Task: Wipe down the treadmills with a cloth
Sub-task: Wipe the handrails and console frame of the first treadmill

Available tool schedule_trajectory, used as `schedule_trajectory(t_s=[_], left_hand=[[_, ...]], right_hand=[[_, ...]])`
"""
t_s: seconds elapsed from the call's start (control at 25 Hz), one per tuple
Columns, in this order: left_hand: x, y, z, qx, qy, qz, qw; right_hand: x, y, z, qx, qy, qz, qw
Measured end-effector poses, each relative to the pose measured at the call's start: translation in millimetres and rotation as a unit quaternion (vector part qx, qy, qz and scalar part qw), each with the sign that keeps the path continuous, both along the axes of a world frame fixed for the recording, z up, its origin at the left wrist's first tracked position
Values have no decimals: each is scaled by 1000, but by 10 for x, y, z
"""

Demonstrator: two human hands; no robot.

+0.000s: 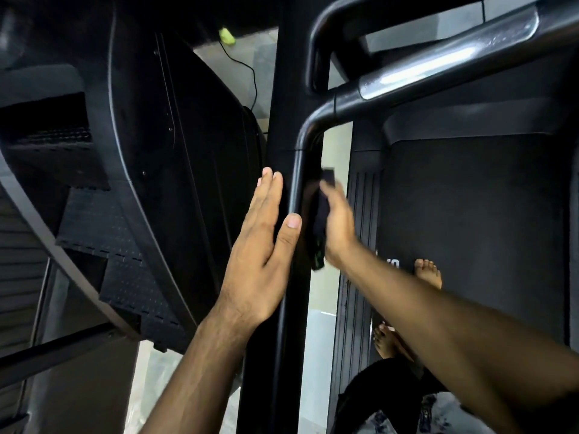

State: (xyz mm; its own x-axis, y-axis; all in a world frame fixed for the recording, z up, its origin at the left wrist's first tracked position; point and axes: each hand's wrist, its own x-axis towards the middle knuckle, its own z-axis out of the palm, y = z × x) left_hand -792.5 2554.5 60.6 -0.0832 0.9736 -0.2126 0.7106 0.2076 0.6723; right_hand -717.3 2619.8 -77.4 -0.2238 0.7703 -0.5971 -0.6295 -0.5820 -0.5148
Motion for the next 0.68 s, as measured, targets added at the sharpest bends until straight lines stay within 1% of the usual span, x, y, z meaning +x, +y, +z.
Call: schedule_trajectory(t_s=[0.08, 0.12, 0.2, 0.28, 0.32, 0.36, 0.4, 0.44, 0.52, 0.6, 0.68], left_hand=[[-34, 80, 33, -9, 9, -8, 1000], [-50, 148, 44, -14, 15, -9, 1000], [-40, 281, 53, -31, 18, 5, 999], [12, 390, 62, -48, 16, 19, 999], [39, 415, 59, -57, 17, 22, 998], [52, 421, 57, -64, 17, 23, 998], [54, 398, 76, -67, 18, 25, 997], [51, 354, 101, -70, 18, 26, 997], [44, 251, 177, -66, 20, 37, 997], [21, 107, 315, -52, 23, 58, 997], [-10, -76, 462, -42, 29, 87, 995]], right_hand=[[64, 563, 134, 43, -40, -45, 997], [58, 719, 173, 68, -51, -41, 996], [69, 585, 157, 68, -57, 10, 996], [158, 226, 162, 52, -36, 80, 995], [232, 119, 189, 45, -47, 103, 993], [289, 75, 209, 44, -81, 120, 988], [355, 35, 324, 59, -136, 141, 979], [422, -7, 479, 81, -207, 162, 961], [541, -124, 823, 153, -336, 185, 911], [619, -246, 1200, 229, -382, 182, 877], [668, -287, 1527, 286, -408, 186, 847]])
